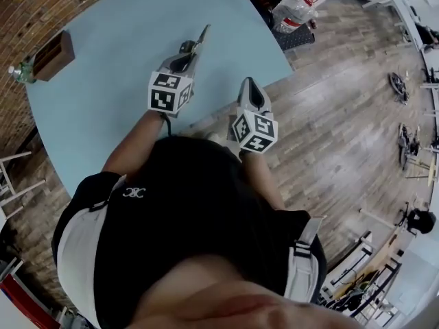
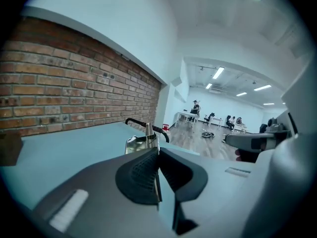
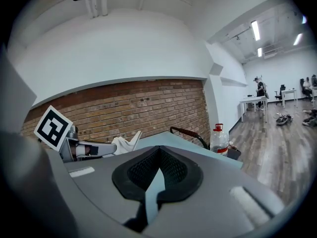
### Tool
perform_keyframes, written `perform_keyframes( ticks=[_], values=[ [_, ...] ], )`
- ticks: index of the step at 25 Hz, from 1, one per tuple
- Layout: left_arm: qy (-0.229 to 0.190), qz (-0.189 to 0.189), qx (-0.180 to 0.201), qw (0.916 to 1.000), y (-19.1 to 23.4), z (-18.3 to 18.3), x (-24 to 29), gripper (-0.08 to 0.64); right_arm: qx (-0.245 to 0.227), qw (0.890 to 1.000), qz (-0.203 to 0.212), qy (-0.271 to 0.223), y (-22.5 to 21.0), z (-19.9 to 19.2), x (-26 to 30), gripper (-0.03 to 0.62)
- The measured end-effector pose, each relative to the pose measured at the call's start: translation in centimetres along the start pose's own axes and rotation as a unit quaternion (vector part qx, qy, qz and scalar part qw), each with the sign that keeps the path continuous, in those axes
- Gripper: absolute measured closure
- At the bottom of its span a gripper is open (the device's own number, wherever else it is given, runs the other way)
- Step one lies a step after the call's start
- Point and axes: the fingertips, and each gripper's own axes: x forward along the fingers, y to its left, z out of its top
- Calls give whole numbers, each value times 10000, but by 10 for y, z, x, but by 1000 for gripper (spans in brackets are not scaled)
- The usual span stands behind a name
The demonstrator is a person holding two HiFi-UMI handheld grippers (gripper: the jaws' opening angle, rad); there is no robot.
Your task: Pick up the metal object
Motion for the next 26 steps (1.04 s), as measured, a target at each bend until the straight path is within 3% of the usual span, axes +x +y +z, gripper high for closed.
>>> perform_keyframes(
  ticks=[6,26],
  values=[
    [42,335,237,9991,0,1,-5,551,6,9997,234,-5,4,0,14,580],
    [255,537,10,9982,0,-7,-1,551,119,9991,394,115,-8,-1,32,580]
  ],
)
